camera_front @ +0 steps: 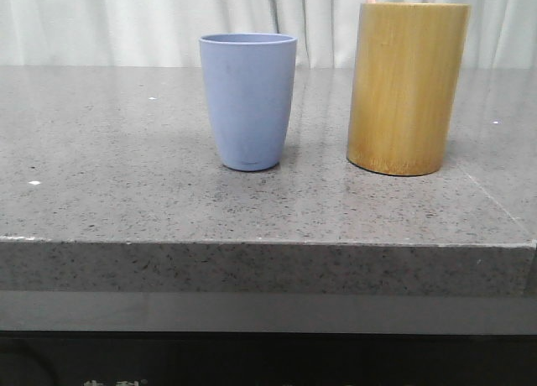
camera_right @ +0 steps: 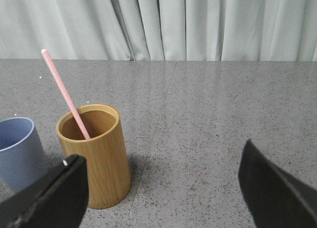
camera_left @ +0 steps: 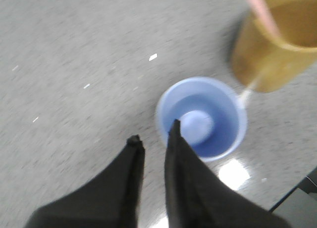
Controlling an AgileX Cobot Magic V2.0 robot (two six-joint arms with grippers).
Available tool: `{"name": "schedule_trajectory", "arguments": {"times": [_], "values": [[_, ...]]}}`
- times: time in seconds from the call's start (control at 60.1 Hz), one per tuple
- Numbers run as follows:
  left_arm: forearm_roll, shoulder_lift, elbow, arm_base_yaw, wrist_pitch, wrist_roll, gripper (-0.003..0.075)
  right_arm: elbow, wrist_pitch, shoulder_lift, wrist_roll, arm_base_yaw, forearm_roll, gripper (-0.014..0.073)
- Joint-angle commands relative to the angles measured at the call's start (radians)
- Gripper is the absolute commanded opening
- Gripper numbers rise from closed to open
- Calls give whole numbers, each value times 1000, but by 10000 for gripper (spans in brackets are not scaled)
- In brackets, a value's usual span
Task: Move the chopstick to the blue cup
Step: 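Release the blue cup and raise the left gripper away, then grasp the pink stick in the bamboo holder with the right gripper and lift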
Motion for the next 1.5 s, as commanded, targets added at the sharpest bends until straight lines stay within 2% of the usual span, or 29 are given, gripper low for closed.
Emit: {"name": "schedule_trajectory", "arguments": {"times": [0.0,0.067,0.266,0.399,0.516,0.782,0.998,1.281,1.481], "values": [[16,-94,35,65,11,-38,7,-33,-77,13,-10,-7,7,627],[16,-138,80,117,11,-45,-20,-33,-77,13,-10,-7,7,627],[-14,-297,267,302,-38,-56,-19,-33,-77,13,-10,-7,7,627],[-77,-444,445,417,-183,-63,-19,-33,-77,13,-10,-7,7,627],[-106,-578,608,478,-323,-63,-19,-33,-77,13,-10,-7,7,627],[-117,-926,999,491,-597,-63,-19,-33,-77,13,-10,-7,7,627],[-141,-1232,1203,491,-725,-63,-19,-33,-98,40,-46,-7,7,625],[-141,-1472,1317,491,-757,-63,-19,-43,-223,208,-107,8,7,625],[-141,-1484,1322,491,-757,-63,-19,-136,-281,397,-135,138,7,625]]}}
